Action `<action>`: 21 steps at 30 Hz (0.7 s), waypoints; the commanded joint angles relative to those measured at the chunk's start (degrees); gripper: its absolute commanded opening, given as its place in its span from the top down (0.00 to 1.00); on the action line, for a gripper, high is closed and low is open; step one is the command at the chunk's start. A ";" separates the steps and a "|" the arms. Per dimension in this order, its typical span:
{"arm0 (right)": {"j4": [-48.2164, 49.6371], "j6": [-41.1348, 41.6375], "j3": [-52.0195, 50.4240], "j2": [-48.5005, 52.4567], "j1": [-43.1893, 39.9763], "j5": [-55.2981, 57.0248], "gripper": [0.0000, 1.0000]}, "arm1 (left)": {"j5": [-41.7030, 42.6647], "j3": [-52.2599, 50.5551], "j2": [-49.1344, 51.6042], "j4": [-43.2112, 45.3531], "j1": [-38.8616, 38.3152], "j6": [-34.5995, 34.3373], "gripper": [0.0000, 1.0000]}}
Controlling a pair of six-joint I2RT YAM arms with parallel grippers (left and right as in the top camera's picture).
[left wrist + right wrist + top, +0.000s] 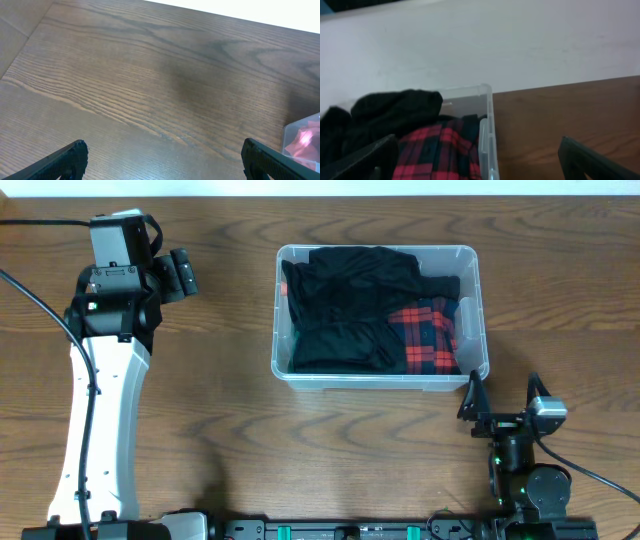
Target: Pack container
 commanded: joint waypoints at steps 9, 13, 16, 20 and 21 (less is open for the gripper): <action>-7.26 -5.09 -0.22 -0.55 -3.39 -1.81 0.01 | -0.68 0.76 -0.24 0.00 0.17 -0.50 0.02; -7.96 -4.81 -0.22 -0.52 -3.96 -2.23 0.01 | -0.68 0.76 -0.24 0.00 0.17 -0.50 0.02; -7.96 -4.81 -0.22 -0.52 -3.93 -2.23 0.01 | -0.68 0.76 -0.24 0.00 0.17 -0.50 0.02; -7.96 -4.81 -0.22 -0.52 -3.93 -2.23 0.01 | -0.68 0.76 -0.24 0.00 0.17 -0.50 0.02; -7.96 -4.81 -0.22 -0.52 -3.93 -2.23 0.01 | -0.68 0.76 -0.24 0.00 0.17 -0.50 0.02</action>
